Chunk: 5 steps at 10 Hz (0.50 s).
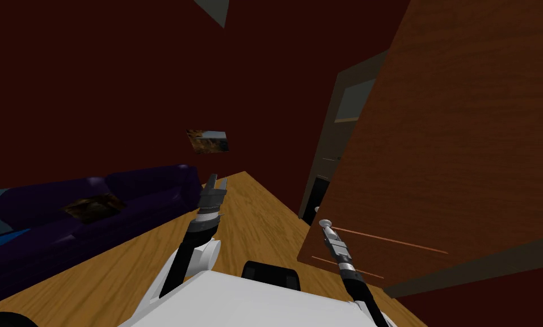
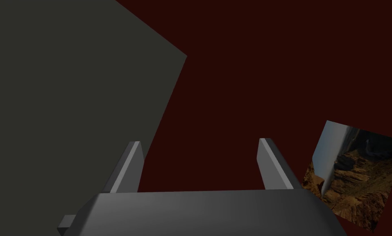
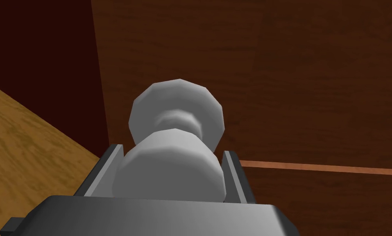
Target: Pull the door open
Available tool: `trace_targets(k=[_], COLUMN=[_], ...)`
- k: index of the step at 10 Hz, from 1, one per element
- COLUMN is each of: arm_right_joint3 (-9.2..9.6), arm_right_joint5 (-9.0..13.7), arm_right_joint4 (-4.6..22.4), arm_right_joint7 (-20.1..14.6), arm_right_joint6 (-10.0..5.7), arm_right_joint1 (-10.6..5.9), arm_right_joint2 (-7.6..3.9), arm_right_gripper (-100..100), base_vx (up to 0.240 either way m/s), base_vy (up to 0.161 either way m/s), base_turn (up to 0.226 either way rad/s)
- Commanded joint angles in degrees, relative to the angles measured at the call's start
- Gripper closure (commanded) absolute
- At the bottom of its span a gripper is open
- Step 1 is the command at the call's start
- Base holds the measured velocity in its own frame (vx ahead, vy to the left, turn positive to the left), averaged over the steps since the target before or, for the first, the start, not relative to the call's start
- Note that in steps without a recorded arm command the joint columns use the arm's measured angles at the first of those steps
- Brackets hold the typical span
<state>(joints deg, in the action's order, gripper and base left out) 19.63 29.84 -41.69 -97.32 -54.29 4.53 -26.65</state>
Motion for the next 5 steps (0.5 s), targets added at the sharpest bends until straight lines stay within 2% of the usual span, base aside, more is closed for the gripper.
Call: trace_targets(k=[1, 3, 5], arm_right_joint3=[0.96, 2.14, 3.34], arm_right_joint5=[-0.5, -1.0, -1.5], arm_right_joint4=[0.1, 0.2, 0.2], arm_right_joint7=[-1.2, -2.5, -3.9], arm_right_joint6=[-1.47, -3.06, -4.67], arm_right_joint1=[0.52, 1.31, 2.1], arm_right_joint2=[-0.85, -1.97, -3.11], arm_right_gripper=[100, 100, 100], base_vx=[-0.22, -0.189, -0.251], base_vy=[-0.06, -0.054, -0.069], base_turn=[0.152, 0.12, 0.122])
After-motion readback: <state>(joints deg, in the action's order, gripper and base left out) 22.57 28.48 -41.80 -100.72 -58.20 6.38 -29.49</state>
